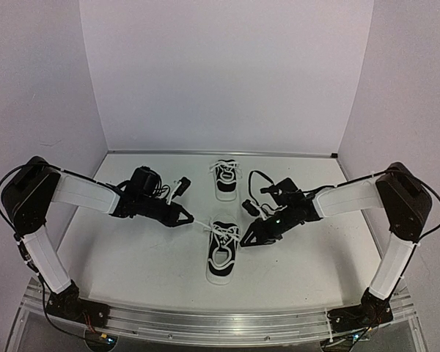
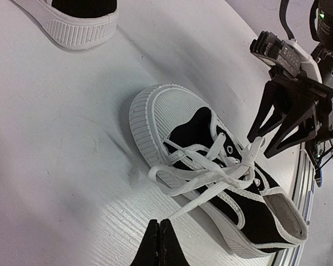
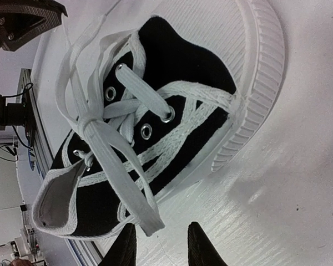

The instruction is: Tie the shoes

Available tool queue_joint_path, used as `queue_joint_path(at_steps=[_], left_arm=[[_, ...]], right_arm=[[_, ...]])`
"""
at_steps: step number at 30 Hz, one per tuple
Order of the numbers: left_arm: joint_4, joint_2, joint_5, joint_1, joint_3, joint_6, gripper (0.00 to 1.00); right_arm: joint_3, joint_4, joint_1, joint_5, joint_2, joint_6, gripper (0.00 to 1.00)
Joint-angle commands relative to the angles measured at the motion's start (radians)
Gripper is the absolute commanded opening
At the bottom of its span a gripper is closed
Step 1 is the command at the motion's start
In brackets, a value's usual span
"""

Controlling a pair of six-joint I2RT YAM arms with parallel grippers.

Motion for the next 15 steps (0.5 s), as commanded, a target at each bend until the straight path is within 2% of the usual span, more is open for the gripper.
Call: queue_joint_path(at_steps=[1,7,10,13,14,15], left_arm=[[0.003,-0.046,-0.012,0.009,-0.004,-0.001,0.0],[0.01,-0.039,0.01,0.008,-0.009,-0.001,0.0],[0.015,-0.044,0.018,0.008,-0.016,-0.001,0.0],[0.016,-0.056,0.048,0.008,-0.027,0.031,0.0],[0.013,-0.062,0.06,0.007,-0.03,0.046,0.0],[0.01,-0.07,0.068,0.004,-0.04,0.065,0.0]], right_arm=[[0.058,0.023,0.015,-0.026,0.03,-0.009,0.3],[0.095,0.021,0.019,-0.033,0.061,-0.018,0.3],[0.107,0.021,0.021,-0.039,0.078,-0.023,0.26],[0.104,0.019,0.022,-0.035,0.073,-0.025,0.04],[0.101,0.018,0.022,-0.031,0.067,-0.025,0.0],[0.096,0.012,0.021,-0.023,0.058,-0.027,0.0]])
